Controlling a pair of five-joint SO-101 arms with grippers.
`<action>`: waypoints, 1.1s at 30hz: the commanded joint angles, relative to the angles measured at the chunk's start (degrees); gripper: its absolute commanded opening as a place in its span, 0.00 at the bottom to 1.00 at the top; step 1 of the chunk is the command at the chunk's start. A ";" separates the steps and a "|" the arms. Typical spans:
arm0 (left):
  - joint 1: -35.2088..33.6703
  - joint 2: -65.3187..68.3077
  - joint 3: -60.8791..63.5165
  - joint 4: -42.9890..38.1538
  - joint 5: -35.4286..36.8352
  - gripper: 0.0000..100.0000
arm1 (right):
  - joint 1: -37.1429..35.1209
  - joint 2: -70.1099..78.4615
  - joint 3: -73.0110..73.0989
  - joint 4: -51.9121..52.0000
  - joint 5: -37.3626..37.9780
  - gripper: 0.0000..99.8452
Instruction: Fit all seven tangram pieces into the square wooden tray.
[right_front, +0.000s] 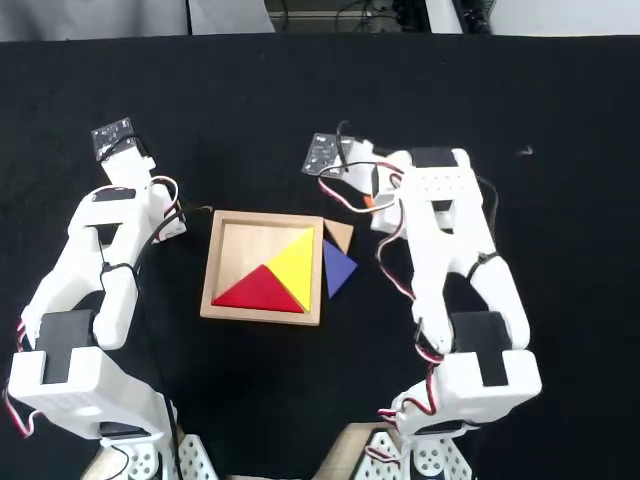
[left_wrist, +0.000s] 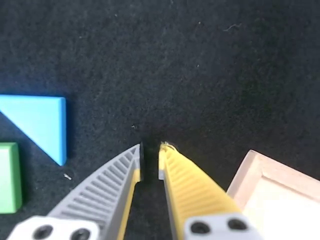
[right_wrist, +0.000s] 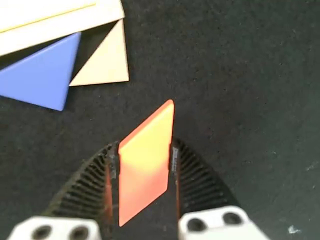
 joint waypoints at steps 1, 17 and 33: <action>0.66 -2.73 -0.31 -0.88 -0.70 0.08 | 1.05 0.40 -2.07 -1.14 0.88 0.01; 0.66 -2.73 -0.40 -0.88 -0.70 0.08 | 2.55 4.70 1.45 -8.44 -5.01 0.26; 0.66 -2.73 -0.31 -0.88 -0.70 0.08 | 1.49 -6.37 17.45 -12.04 2.99 0.22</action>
